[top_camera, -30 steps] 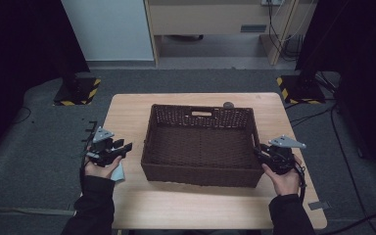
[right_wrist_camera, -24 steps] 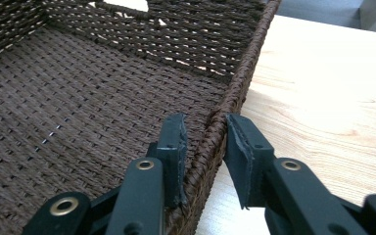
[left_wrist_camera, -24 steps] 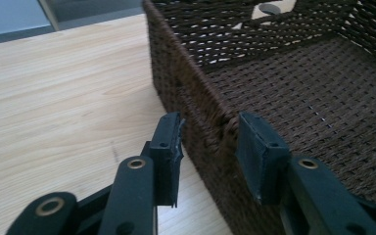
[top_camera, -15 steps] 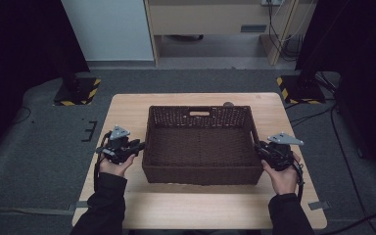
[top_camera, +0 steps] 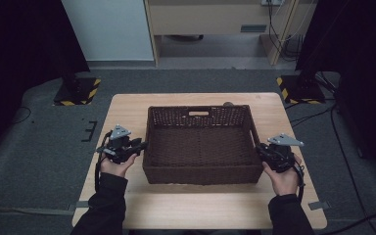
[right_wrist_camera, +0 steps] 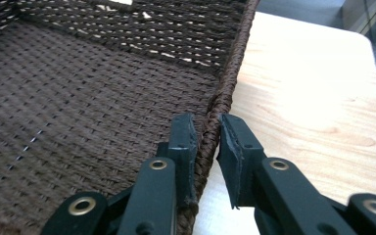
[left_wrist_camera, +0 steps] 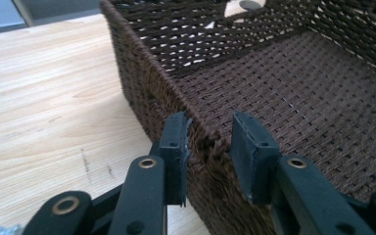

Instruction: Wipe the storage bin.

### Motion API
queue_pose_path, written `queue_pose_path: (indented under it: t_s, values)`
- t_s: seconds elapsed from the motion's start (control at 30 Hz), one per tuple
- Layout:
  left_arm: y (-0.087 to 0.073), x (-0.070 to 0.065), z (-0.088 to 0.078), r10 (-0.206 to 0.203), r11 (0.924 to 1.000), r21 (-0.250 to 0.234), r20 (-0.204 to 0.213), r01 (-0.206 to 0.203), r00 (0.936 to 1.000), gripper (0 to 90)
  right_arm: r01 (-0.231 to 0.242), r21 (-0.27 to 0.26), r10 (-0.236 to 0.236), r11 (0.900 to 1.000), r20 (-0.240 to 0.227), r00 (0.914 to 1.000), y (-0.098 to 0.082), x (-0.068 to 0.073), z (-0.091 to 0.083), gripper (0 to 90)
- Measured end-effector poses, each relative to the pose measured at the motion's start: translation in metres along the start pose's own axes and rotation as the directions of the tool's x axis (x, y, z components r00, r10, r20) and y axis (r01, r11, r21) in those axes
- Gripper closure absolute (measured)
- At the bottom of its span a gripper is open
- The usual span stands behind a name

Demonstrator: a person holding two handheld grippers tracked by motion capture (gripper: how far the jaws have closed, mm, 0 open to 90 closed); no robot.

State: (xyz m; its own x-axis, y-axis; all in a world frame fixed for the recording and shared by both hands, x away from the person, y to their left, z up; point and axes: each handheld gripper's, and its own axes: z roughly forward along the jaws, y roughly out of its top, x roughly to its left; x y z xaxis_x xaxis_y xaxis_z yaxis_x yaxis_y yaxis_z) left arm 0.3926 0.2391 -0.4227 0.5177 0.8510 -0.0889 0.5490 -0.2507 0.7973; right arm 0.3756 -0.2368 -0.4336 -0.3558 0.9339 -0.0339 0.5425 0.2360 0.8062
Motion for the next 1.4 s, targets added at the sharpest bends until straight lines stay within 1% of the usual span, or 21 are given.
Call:
queue_pose_path:
  t_s: [0.03,0.13,0.23,0.27,0.33,0.43,0.5,0.57,0.63,0.7,0.8,0.87,0.9,0.97,1.07,1.13,1.17,1.2,1.3,1.37,1.4]
  values:
    - [0.0,-0.001,0.002,0.01,0.9999,0.01,0.0,-0.01,1.0,66.8,0.003,-0.005,-0.003,1.0,0.002,1.0,0.0,-0.001,0.001,76.7]
    - [-0.002,-0.004,0.006,0.016,0.9997,0.019,0.008,-0.017,0.9998,67.9,-0.004,-0.016,0.004,1.0,0.007,1.0,0.002,-0.001,0.004,75.4]
    - [-0.003,-0.009,0.006,0.033,0.9989,0.033,-0.013,-0.032,0.9994,67.4,-0.004,-0.03,0.004,1.0,0.003,1.0,0.002,0.0,-0.001,66.8]
    - [-0.004,-0.011,0.006,0.043,0.9985,0.034,-0.022,-0.042,0.9988,67.2,-0.008,-0.035,0.008,0.999,-0.001,1.0,0.003,0.0,-0.003,66.4]
    - [-0.006,-0.013,0.005,0.046,0.9984,0.033,-0.028,-0.045,0.9985,66.7,-0.011,-0.04,0.011,0.999,-0.011,0.9999,0.003,0.001,-0.008,66.2]
    - [-0.007,-0.016,0.003,0.043,0.9985,0.033,-0.024,-0.042,0.9988,66.3,-0.006,-0.016,0.006,1.0,0.006,1.0,0.0,0.004,-0.008,67.3]
    - [-0.008,-0.017,0.002,0.039,0.9986,0.036,-0.018,-0.039,0.9991,65.9,-0.003,0.003,0.003,1.0,0.028,0.9996,-0.003,0.004,-0.005,72.9]
    - [-0.007,-0.017,0.001,0.026,0.999,0.037,0.003,-0.026,0.9996,65.6,-0.006,0.011,0.006,1.0,0.041,0.9991,-0.005,0.001,-0.001,76.5]
    - [-0.006,-0.016,0.0,0.033,0.9991,0.025,0.007,-0.033,0.9994,65.4,-0.021,0.002,0.021,1.0,0.039,0.999,-0.004,-0.001,0.001,77.7]
    - [-0.003,-0.014,0.001,0.04,0.9991,0.014,-0.012,-0.04,0.9991,62.5,-0.013,0.001,0.013,1.0,0.06,0.9981,-0.003,-0.001,0.004,78.8]
    - [-0.001,-0.011,0.005,0.035,0.9994,0.006,0.004,-0.035,0.9994,61.1,-0.007,-0.005,0.007,1.0,0.073,0.9973,0.0,-0.004,0.009,79.5]
    - [-0.002,-0.011,0.008,0.042,0.999,0.013,0.002,-0.042,0.9991,62.0,-0.007,-0.008,0.007,1.0,0.075,0.9972,0.0,-0.004,0.01,76.8]
    - [-0.002,-0.012,0.008,0.043,0.999,0.012,-0.003,-0.043,0.9991,61.8,0.0,-0.01,0.001,1.0,0.079,0.9969,0.0,-0.003,0.009,72.5]
    - [-0.002,-0.012,0.007,0.035,0.9992,0.02,-0.001,-0.035,0.9994,63.5,0.0,-0.023,0.002,1.0,0.067,0.9977,-0.001,-0.002,0.006,68.1]
    - [-0.005,-0.015,0.005,0.03,0.9993,0.021,-0.008,-0.03,0.9995,63.9,0.0,-0.034,0.002,0.999,0.058,0.9983,-0.001,-0.001,0.001,66.9]
    - [-0.008,-0.018,0.004,0.018,0.9997,0.014,-0.009,-0.018,0.9998,63.9,-0.009,-0.03,0.011,0.999,0.066,0.9978,-0.002,-0.002,-0.001,72.5]
    - [-0.008,-0.019,0.003,0.017,0.9997,0.015,-0.011,-0.017,0.9998,63.9,-0.011,-0.022,0.013,1.0,0.062,0.998,-0.003,-0.003,-0.002,75.7]
    - [-0.008,-0.02,0.003,0.023,0.9996,0.017,-0.012,-0.023,0.9997,63.8,-0.019,-0.016,0.02,1.0,0.072,0.9972,-0.003,-0.004,-0.001,80.3]
    - [-0.004,-0.02,0.001,0.036,0.9992,0.017,-0.001,-0.036,0.9994,63.7,-0.035,-0.018,0.036,0.999,0.075,0.9965,-0.002,-0.007,0.001,81.9]
    - [-0.001,-0.018,0.0,0.035,0.9993,-0.011,-0.023,-0.035,0.9991,60.3,-0.021,-0.017,0.022,1.0,0.087,0.996,-0.001,-0.008,0.004,82.1]
    - [0.001,-0.016,0.0,0.032,0.9993,-0.016,-0.028,-0.033,0.9991,59.1,-0.019,-0.022,0.021,1.0,0.095,0.9952,0.0,-0.009,0.007,82.1]
